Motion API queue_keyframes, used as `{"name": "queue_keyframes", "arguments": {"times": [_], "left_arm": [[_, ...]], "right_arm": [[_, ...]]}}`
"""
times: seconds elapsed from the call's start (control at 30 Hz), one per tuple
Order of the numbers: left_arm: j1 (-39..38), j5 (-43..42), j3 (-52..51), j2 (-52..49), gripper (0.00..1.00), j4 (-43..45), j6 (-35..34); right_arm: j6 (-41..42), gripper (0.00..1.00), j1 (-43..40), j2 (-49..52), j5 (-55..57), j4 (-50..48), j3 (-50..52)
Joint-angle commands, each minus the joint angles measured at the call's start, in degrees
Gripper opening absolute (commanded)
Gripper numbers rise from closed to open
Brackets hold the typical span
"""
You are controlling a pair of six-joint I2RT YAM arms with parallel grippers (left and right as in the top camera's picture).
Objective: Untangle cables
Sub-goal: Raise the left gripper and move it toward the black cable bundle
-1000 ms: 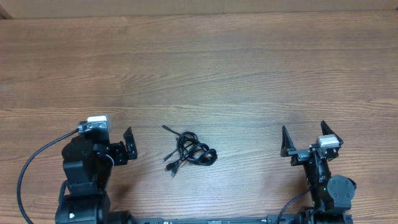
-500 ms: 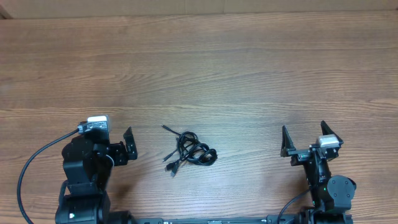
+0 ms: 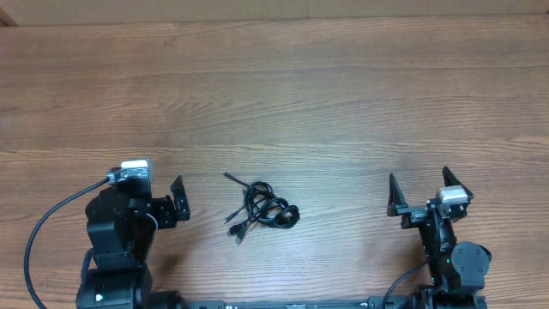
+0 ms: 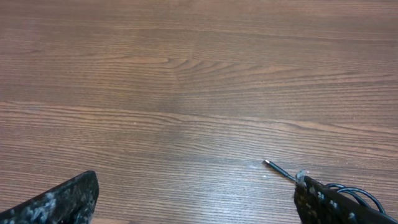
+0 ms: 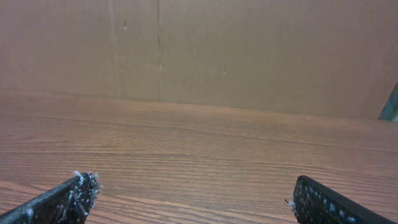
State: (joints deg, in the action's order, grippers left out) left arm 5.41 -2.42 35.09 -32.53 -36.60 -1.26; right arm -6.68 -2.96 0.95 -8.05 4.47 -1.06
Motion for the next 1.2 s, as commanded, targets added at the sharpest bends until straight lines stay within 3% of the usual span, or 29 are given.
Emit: {"name": "queue_keyframes", "arguments": {"times": [0.0, 1.17], "left_arm": [[0.57, -0.87, 1.42, -0.04, 1.0, -0.07, 0.9], [0.57, -2.86, 1.42, -0.04, 1.0, -0.24, 0.9]], "right_arm": [[-0.28, 1.0, 0.04, -0.13, 0.5, -0.28, 0.57], [-0.26, 1.0, 0.04, -0.13, 0.5, -0.28, 0.57]]}}
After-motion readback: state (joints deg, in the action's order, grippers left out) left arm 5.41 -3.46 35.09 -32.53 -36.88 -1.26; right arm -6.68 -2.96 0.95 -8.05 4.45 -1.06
